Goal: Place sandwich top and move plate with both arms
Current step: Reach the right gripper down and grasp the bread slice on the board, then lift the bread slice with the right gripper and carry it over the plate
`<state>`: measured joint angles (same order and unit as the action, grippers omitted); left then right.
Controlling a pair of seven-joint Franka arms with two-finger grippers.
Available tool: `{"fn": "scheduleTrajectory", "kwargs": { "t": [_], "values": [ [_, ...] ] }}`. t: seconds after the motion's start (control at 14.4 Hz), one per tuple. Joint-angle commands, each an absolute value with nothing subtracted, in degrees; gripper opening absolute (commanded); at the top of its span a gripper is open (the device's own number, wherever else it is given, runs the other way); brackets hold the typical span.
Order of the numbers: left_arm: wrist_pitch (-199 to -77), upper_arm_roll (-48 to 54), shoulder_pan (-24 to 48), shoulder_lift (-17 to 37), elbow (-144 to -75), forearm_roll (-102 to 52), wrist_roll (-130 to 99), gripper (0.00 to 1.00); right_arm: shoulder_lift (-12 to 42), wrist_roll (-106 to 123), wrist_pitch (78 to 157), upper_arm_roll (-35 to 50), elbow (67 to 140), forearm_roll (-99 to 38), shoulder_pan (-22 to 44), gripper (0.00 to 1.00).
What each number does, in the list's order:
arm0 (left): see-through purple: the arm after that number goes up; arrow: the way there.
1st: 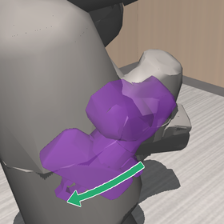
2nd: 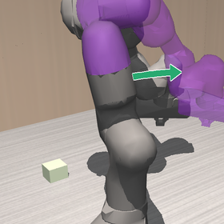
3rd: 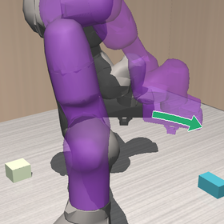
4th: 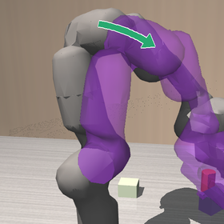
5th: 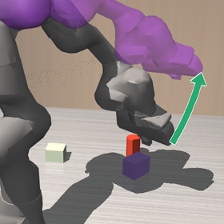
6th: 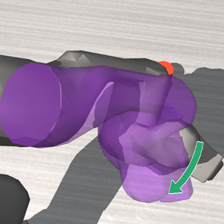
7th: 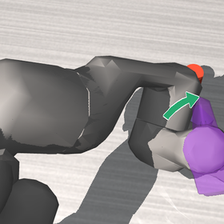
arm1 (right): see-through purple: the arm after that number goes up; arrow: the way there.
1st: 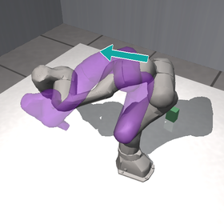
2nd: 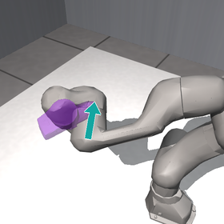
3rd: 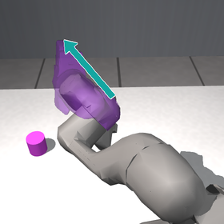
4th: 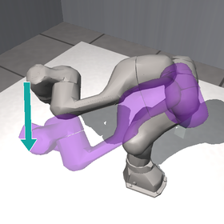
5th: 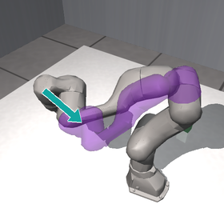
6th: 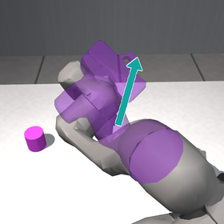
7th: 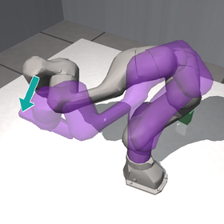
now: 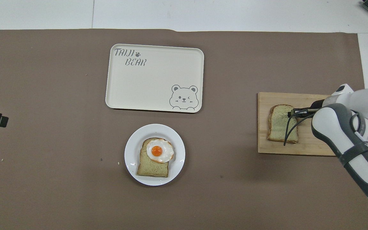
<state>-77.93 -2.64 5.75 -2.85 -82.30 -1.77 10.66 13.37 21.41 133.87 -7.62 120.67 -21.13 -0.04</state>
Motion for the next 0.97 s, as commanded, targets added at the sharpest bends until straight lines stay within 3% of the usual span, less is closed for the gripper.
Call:
{"fn": "scheduleTrajectory", "kwargs": {
  "t": [0.0,0.9],
  "values": [
    [-78.40,-2.90,6.15,-4.31,-84.11,-2.29,10.63,1.00,13.54,21.09,132.11,-7.21,119.19,-21.80,-0.26,0.00],
    [-78.22,-2.90,6.24,-4.31,-84.11,-2.29,10.55,1.00,7.12,9.24,99.86,-6.86,105.21,-22.32,0.17,0.00]
  ]
}}
